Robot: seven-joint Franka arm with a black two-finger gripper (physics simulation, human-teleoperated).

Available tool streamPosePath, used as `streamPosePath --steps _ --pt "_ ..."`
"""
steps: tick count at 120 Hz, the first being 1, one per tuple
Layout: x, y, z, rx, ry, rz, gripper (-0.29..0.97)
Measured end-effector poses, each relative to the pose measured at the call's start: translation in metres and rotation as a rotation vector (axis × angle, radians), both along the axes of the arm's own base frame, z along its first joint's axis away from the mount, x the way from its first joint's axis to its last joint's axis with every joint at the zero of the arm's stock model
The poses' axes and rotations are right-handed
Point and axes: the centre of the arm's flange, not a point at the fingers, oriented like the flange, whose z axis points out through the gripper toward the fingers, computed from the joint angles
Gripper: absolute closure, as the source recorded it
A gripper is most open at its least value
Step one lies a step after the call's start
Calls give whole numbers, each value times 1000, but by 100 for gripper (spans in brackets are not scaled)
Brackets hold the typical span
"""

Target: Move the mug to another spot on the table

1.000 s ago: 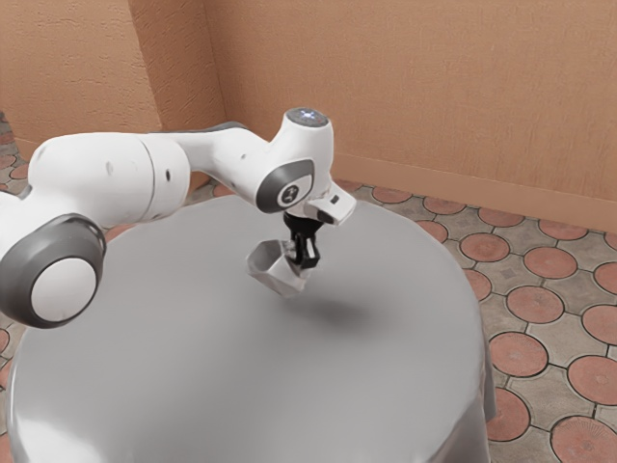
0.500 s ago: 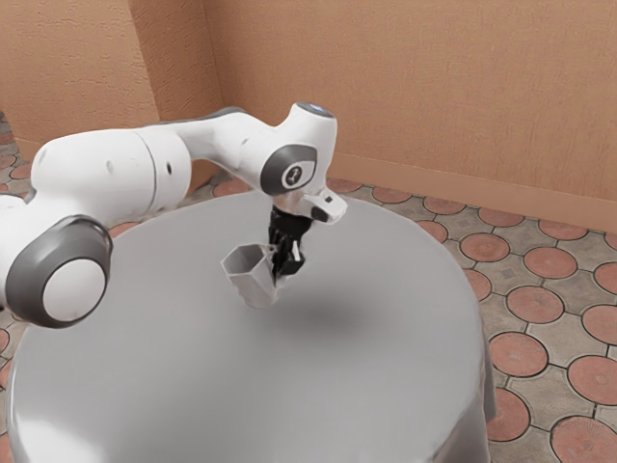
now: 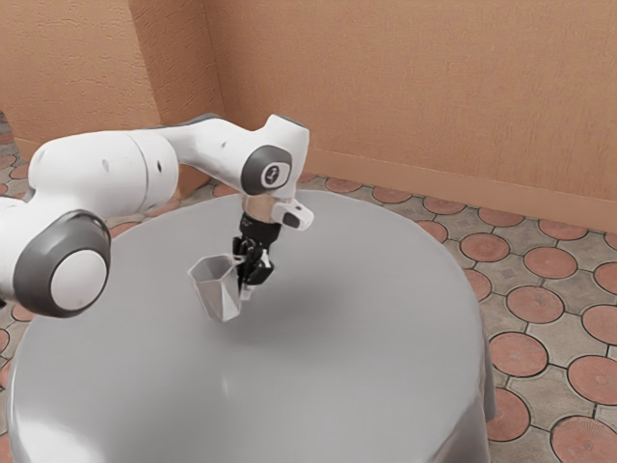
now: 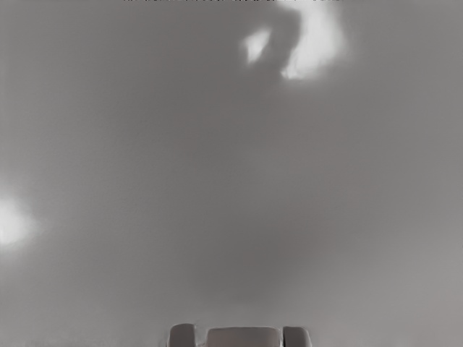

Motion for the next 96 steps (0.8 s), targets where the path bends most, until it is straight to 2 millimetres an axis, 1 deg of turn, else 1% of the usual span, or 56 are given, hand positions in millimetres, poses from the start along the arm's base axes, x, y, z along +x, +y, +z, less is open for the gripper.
streamPosePath --steps 29,52,65,81,96 --pt "7 24 -11 -8 -4 45 78" --pt "12 26 -14 -13 -15 53 78" --pt "14 30 -18 -13 -20 61 78" --pt "15 37 -26 -13 -21 71 78" --pt "16 39 -32 -14 -24 75 78"
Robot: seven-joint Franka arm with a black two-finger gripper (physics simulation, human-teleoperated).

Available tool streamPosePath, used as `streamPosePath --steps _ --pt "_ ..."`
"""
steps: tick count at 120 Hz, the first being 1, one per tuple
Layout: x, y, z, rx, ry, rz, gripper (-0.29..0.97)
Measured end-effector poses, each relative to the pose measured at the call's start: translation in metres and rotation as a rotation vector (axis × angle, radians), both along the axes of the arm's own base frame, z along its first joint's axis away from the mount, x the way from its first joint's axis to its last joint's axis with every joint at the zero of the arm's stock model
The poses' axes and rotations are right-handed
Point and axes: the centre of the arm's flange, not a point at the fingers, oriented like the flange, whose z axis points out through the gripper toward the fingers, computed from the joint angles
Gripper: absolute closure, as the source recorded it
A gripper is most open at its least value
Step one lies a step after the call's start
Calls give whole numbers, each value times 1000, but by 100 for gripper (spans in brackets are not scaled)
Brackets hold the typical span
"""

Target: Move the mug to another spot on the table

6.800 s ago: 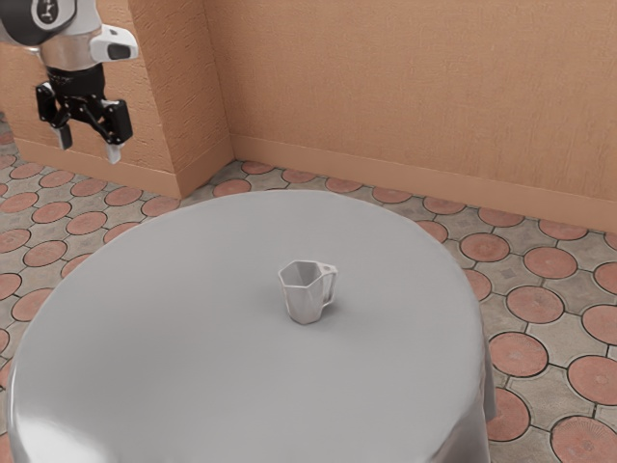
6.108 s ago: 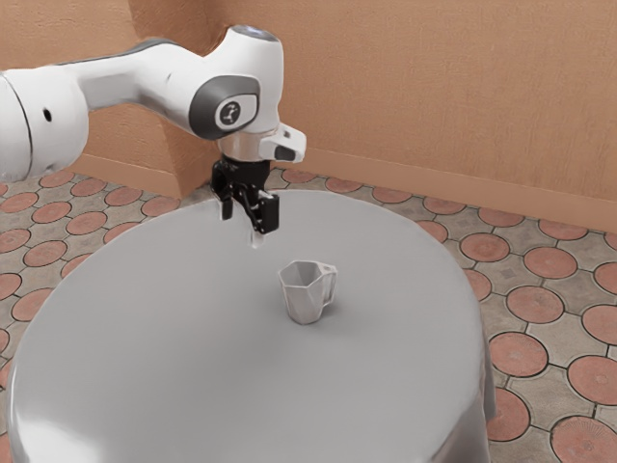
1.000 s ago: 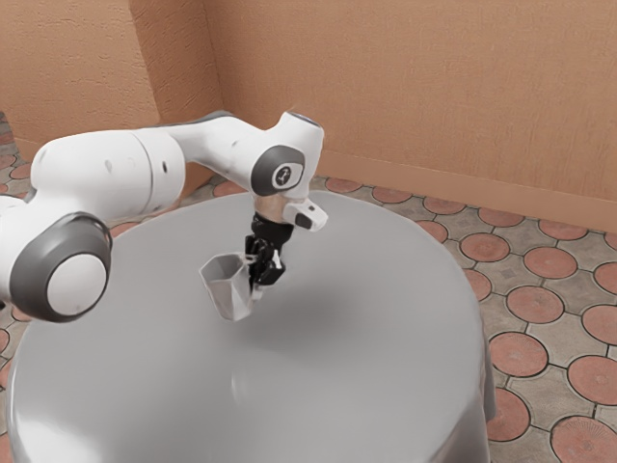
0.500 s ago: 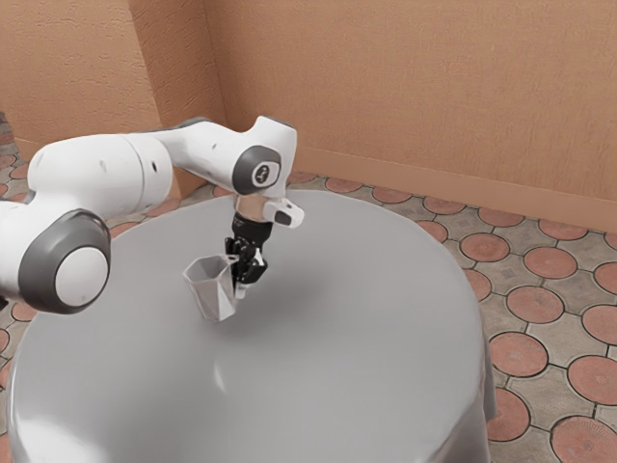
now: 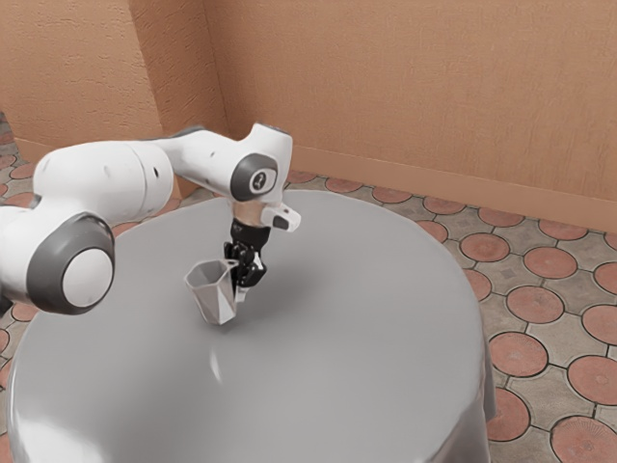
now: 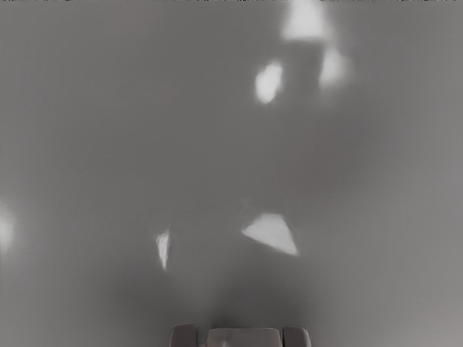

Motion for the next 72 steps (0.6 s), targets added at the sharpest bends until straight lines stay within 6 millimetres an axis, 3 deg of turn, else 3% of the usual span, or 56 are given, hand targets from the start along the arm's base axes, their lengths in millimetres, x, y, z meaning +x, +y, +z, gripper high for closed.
streamPosePath --steps 13,25,41,72 --pt "1 0 -2 -2 -8 0 76" --pt "1 -15 -2 -35 -12 -17 55" --pt "0 -18 -5 -68 -8 -4 30" --pt "6 -22 5 -89 -52 -7 9"
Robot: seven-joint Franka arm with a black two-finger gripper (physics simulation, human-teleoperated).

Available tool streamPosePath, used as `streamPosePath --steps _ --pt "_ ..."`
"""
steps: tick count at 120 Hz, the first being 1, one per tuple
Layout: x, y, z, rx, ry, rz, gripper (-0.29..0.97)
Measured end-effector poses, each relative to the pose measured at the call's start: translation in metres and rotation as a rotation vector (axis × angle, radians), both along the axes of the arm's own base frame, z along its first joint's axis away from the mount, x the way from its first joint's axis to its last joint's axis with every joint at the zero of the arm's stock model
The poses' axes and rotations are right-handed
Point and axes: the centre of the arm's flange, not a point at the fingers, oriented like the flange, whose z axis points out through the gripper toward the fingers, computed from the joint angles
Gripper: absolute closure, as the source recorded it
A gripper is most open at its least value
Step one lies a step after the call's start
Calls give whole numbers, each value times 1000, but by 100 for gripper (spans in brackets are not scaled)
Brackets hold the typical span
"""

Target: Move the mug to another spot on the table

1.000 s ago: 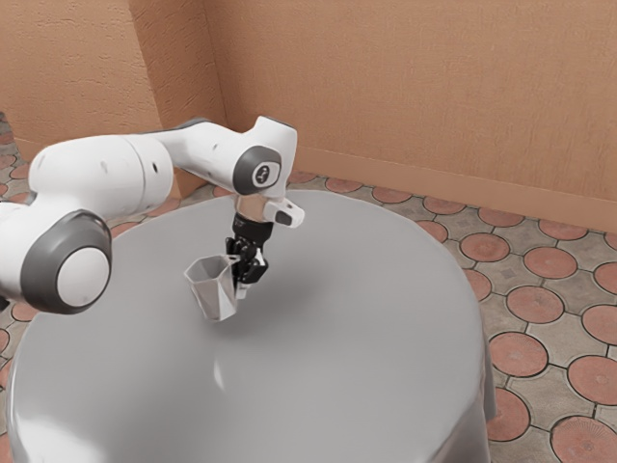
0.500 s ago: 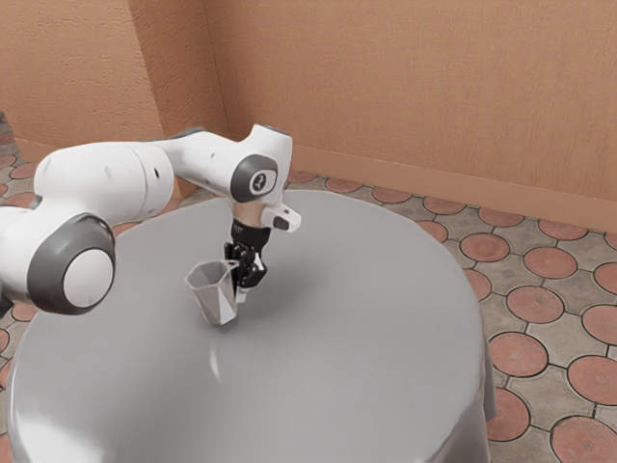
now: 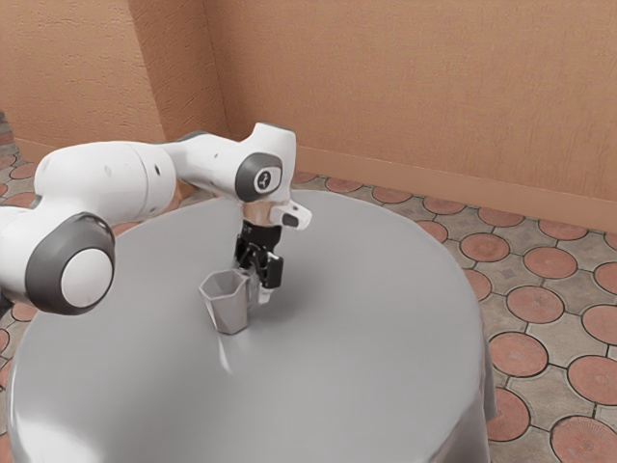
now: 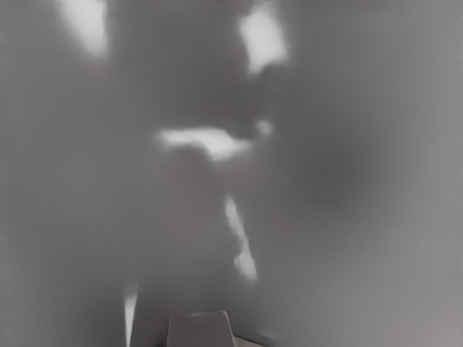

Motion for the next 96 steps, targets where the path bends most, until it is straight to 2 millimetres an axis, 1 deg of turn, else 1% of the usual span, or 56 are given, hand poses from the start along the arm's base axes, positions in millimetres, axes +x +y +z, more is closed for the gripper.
streamPosePath --steps 15,31,41,45,53,62,73,83,88,96 --pt "6 0 8 -4 -48 -3 5" --pt "13 0 38 -5 -123 -7 3" --pt "12 -4 74 1 -185 -19 2" --pt "9 -6 83 21 -203 -36 1" --pt "1 -5 118 34 -261 -38 1" --pt "-14 -4 155 35 -321 -16 1" --pt "-30 4 182 46 -387 26 1" --pt "-52 19 222 59 -452 84 0" --pt "-61 22 243 63 -479 111 0" --pt "-74 24 268 66 -502 149 0"
